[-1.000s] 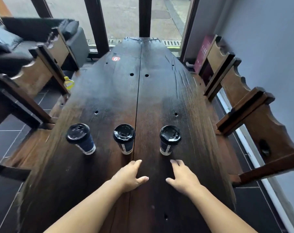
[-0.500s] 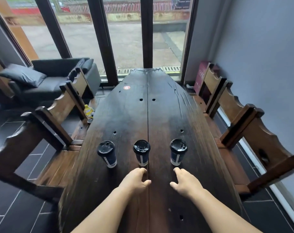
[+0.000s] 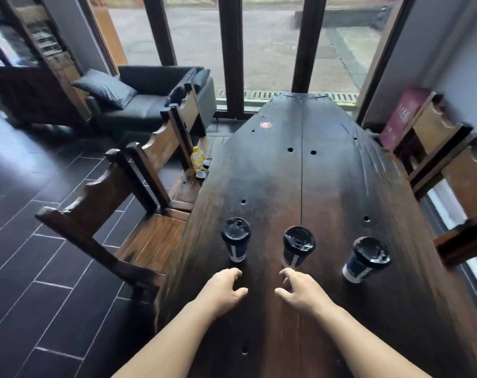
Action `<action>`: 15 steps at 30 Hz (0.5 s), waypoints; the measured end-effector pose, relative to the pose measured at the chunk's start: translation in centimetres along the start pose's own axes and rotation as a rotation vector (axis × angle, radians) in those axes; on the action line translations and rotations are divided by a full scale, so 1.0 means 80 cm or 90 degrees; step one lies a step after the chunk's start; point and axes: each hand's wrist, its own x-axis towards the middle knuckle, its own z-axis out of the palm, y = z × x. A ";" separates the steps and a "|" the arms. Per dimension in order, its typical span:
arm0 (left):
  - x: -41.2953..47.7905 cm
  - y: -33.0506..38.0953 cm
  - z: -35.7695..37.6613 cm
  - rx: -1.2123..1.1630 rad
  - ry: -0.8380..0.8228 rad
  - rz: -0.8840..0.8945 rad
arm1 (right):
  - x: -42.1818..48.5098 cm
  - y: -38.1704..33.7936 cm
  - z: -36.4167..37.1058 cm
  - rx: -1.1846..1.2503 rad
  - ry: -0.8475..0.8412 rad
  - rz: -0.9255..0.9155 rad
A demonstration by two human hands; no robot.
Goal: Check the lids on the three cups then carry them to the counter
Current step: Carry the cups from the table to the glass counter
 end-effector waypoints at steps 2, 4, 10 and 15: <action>0.009 -0.025 -0.006 -0.019 -0.006 -0.010 | 0.021 -0.025 0.013 0.034 -0.006 -0.013; 0.024 -0.046 -0.011 -0.025 -0.011 -0.013 | 0.044 -0.041 0.025 0.075 -0.004 -0.010; 0.096 -0.096 -0.027 -0.109 0.002 -0.011 | 0.119 -0.047 0.055 0.181 0.047 0.021; 0.166 -0.126 -0.033 -0.167 0.010 0.063 | 0.179 -0.048 0.080 0.336 0.083 -0.014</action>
